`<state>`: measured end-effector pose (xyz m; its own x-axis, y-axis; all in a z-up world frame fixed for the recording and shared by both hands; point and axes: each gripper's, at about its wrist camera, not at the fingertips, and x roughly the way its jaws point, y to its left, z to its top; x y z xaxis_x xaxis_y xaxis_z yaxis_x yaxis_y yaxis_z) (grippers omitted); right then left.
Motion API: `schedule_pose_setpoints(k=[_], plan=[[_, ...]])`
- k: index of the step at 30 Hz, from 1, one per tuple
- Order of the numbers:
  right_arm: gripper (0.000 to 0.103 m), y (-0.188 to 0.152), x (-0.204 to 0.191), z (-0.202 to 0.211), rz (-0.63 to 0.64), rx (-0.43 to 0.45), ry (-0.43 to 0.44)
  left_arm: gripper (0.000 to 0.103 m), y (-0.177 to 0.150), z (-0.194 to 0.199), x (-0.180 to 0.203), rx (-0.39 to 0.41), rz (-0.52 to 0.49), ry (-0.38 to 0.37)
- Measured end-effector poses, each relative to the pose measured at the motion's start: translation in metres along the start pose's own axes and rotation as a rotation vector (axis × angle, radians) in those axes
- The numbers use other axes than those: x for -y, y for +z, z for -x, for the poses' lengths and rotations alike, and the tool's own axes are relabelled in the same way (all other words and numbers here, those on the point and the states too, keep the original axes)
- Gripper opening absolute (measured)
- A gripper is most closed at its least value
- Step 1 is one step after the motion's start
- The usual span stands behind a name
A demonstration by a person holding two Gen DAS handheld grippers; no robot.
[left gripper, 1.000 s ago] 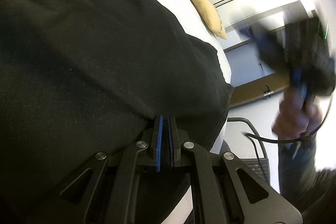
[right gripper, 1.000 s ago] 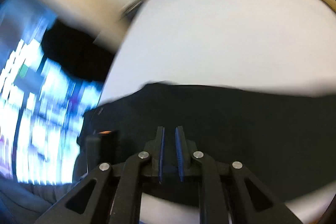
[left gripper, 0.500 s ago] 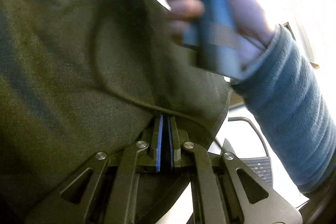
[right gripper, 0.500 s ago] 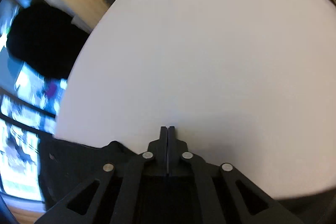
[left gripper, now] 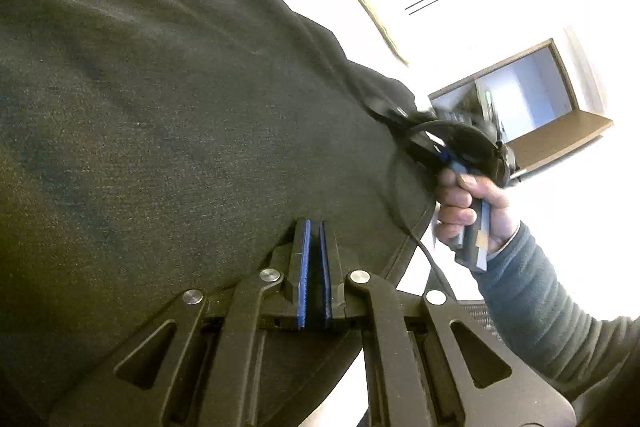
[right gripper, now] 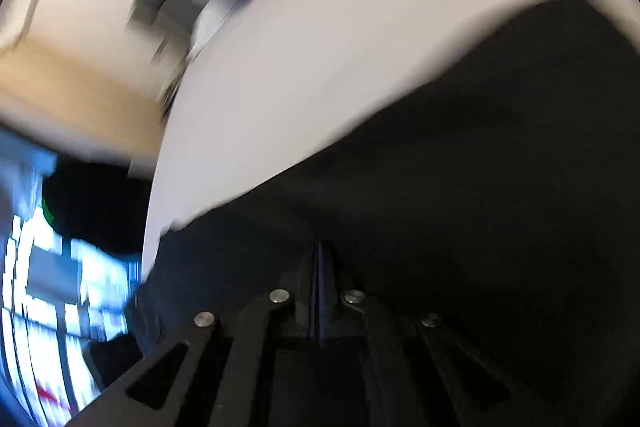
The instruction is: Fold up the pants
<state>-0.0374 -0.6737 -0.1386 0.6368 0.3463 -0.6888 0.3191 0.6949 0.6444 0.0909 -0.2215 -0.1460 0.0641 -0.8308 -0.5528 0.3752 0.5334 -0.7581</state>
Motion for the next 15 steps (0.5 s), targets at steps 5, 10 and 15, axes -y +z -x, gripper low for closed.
schedule_pose_setpoints(k=[5,10,15], plan=[[0.000,-0.011,0.086,0.099,-0.192,0.276,-0.118,0.005,0.001,0.001,0.002,0.005,-0.009,0.013],[0.026,-0.034,0.116,0.166,-0.353,0.444,-0.154,0.005,-0.001,-0.001,0.009,0.014,-0.020,0.029],[0.056,-0.057,0.084,0.130,-0.414,0.382,0.082,0.005,0.001,-0.004,0.012,0.011,-0.003,0.020]])
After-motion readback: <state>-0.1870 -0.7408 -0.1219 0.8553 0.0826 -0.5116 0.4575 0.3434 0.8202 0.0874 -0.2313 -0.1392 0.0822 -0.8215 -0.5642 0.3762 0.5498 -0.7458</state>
